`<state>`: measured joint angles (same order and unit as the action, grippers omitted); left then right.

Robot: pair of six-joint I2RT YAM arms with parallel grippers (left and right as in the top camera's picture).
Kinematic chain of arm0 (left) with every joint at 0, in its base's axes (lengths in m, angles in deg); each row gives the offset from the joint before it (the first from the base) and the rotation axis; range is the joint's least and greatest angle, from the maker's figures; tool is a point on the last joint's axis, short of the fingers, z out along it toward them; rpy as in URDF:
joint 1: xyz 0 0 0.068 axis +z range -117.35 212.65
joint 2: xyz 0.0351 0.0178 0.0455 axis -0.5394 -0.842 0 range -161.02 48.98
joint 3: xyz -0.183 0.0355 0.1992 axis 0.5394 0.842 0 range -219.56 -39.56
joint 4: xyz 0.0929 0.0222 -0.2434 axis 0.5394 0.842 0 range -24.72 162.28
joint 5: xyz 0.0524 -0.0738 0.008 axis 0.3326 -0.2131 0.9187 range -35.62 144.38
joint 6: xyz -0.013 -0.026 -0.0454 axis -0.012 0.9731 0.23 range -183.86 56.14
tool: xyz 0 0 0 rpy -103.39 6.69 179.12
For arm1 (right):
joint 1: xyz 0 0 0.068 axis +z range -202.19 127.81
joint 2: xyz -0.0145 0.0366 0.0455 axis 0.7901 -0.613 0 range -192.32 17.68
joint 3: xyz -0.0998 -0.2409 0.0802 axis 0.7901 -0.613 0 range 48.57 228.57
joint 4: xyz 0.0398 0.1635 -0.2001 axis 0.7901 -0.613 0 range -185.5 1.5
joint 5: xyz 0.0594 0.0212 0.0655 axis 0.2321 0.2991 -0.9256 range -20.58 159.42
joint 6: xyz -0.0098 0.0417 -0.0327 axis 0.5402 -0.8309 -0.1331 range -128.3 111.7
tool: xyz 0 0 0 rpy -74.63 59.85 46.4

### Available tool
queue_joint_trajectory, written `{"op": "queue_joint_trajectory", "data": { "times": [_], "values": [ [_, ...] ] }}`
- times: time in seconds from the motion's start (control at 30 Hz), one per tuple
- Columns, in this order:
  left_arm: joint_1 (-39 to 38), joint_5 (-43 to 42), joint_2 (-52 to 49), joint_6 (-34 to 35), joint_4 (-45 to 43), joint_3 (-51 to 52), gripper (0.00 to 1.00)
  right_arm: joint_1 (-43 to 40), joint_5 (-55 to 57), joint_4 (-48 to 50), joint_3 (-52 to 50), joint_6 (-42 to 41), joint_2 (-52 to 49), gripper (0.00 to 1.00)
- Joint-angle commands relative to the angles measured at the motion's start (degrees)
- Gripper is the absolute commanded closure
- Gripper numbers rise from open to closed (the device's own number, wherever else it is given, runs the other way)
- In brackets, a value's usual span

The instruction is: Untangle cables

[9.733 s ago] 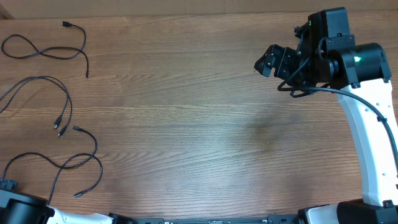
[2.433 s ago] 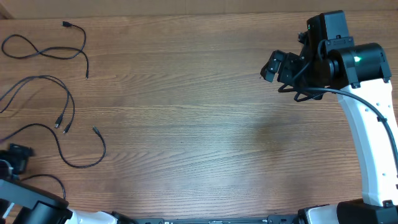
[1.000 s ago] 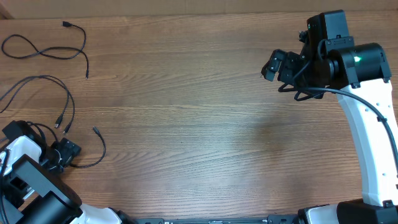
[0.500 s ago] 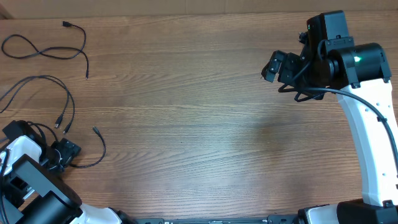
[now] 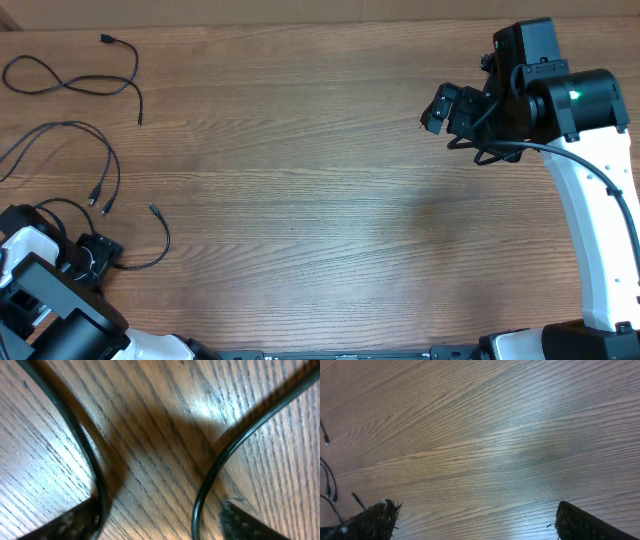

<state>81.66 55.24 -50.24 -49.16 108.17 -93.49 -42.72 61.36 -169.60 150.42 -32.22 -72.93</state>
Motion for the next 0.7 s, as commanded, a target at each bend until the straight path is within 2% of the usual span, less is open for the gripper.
{"op": "queue_joint_trajectory", "data": {
  "times": [0.0, 0.07, 0.13, 0.2, 0.27, 0.33, 0.5, 0.57, 0.6, 0.63, 0.67],
  "values": [
    [0.2, -1.3, -1.2, 0.3, 0.0, 1.4, 0.38, 0.2, 0.7, 0.2, 0.5, 0.2, 0.1, 0.0],
    [0.3, -3.5, -1.2, 2.6, -0.9, 1.4, 0.45, 0.2, 0.7, 0.0, 0.5, 0.2, 0.1, 0.0],
    [0.3, -9.9, -1.2, 4.8, -2.4, 1.4, 0.52, 0.2, 0.7, -0.3, 0.5, 0.2, 0.1, 0.0],
    [0.3, -16.5, -1.2, 5.0, -3.9, 1.4, 0.55, 0.2, 0.7, -0.3, 0.5, 0.2, 0.1, 0.0],
    [0.3, -18.6, -1.2, 5.1, -5.1, 1.3, 0.6, 0.2, 0.7, -0.3, 0.5, 0.2, 0.1, 0.0],
    [0.3, -18.6, -1.2, 6.7, -5.4, 1.3, 0.73, 0.2, 0.7, -0.5, 0.5, 0.2, 0.1, 0.0],
    [0.3, -17.9, -1.2, 7.4, -5.7, 1.3, 0.74, 0.2, 0.7, -0.7, 0.5, 0.2, 0.1, 0.0],
    [0.3, -17.6, -1.2, 7.4, -5.7, 1.3, 0.82, 0.2, 0.7, -0.7, 0.5, 0.2, 0.1, 0.0],
    [0.3, -17.4, -1.2, 7.4, -5.7, 1.3, 0.83, 0.2, 0.7, -0.7, 0.5, 0.2, 0.1, 0.0],
    [0.3, -17.2, -1.2, 7.4, -5.7, 1.3, 0.81, 0.2, 0.7, -0.7, 0.5, 0.2, 0.1, 0.0],
    [0.3, -16.9, -1.2, 7.4, -5.7, 1.3, 0.72, 0.2, 0.7, -0.7, 0.5, 0.2, 0.1, 0.0]
  ]
}}
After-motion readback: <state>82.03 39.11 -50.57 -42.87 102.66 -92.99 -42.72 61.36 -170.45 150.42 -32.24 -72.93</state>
